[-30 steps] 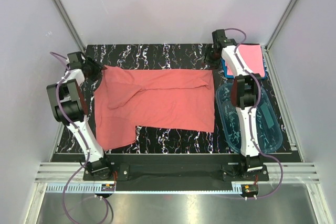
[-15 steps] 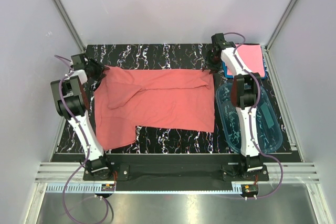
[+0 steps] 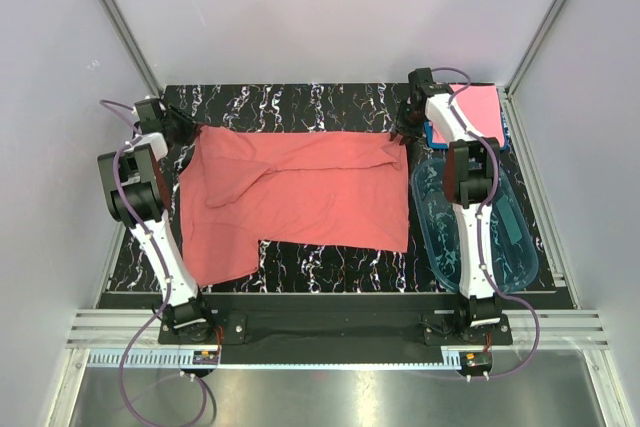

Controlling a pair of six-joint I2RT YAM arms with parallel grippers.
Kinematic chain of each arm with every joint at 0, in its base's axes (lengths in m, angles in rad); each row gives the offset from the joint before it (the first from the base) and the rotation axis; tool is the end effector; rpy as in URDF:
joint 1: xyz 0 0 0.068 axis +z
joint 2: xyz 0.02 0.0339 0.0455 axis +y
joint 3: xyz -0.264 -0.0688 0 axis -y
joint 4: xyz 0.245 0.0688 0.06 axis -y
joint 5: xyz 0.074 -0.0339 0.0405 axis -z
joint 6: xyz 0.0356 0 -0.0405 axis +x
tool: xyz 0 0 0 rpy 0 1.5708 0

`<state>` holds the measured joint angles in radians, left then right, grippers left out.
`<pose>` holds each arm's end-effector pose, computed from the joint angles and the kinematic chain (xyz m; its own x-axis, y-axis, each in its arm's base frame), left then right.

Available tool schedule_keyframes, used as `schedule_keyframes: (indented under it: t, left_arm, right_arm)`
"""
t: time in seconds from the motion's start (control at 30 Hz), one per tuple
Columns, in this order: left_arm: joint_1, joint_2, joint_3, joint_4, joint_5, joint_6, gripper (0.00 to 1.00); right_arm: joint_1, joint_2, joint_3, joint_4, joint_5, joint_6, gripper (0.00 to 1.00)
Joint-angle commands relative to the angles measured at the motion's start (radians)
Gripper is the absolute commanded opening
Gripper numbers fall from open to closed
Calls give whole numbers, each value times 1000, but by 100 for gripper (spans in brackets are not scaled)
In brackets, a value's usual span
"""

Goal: Fold and stack the t-shirts
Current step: Fold the tshirt

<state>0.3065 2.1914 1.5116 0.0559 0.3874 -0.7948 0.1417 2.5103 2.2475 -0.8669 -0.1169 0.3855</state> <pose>0.4699 0.1346 0.1584 -0.3994 -0.8195 -0.4109 -0.3885 0.5573 -0.7338 0.5261 0.0792 0.1647 -0.9008 0.2487 -0.3559 0.1610 0.9526 0.2583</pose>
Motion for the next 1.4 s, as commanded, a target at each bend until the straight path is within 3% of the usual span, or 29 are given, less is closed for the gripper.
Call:
schedule_keyframes:
  t: [0.0, 0.27, 0.8, 1.37]
  left_arm:
    - [-3, -10, 29, 64, -27, 3, 41]
    - [-3, -16, 36, 23, -61, 78, 44]
    - [-4, 34, 45, -1, -38, 51, 42]
    - [-4, 65, 99, -1, -42, 75, 46]
  right_arm:
    - [-8, -83, -19, 11, -27, -19, 42]
    - [-13, -91, -23, 17, -40, -11, 41]
    - [-13, -76, 3, 11, -33, -14, 40]
    - [-14, -79, -22, 17, -36, -14, 40]
